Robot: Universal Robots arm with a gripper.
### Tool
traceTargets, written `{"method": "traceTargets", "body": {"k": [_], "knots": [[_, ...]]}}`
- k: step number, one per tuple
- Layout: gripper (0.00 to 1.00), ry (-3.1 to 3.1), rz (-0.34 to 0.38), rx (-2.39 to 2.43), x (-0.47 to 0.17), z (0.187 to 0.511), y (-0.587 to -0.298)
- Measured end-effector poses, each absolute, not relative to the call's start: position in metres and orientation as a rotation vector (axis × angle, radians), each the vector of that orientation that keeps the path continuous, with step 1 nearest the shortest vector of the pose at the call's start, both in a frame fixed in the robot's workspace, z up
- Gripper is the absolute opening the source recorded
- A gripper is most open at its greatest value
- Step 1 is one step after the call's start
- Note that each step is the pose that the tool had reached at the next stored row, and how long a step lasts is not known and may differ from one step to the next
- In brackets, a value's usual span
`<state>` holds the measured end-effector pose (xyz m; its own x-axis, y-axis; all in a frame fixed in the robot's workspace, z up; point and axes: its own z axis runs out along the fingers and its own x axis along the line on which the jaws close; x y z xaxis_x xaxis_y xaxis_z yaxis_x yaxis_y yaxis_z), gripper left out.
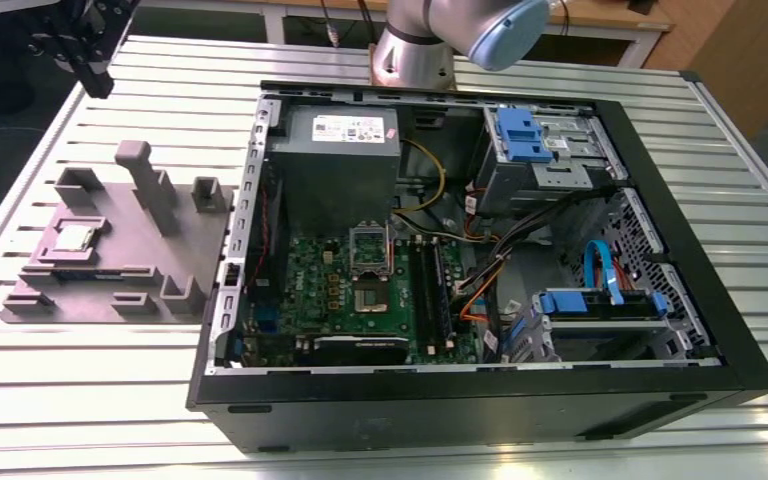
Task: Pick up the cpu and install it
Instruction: 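Reach for the cpu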
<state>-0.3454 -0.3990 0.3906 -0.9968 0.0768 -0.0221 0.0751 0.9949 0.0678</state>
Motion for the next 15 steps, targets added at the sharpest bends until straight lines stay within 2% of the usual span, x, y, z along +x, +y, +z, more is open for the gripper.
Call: {"method": "traceTargets", "body": {"k": [15], "knots": [[0.10, 3.113, 0.104, 0.118, -0.358, 0.390, -0.399]]}}
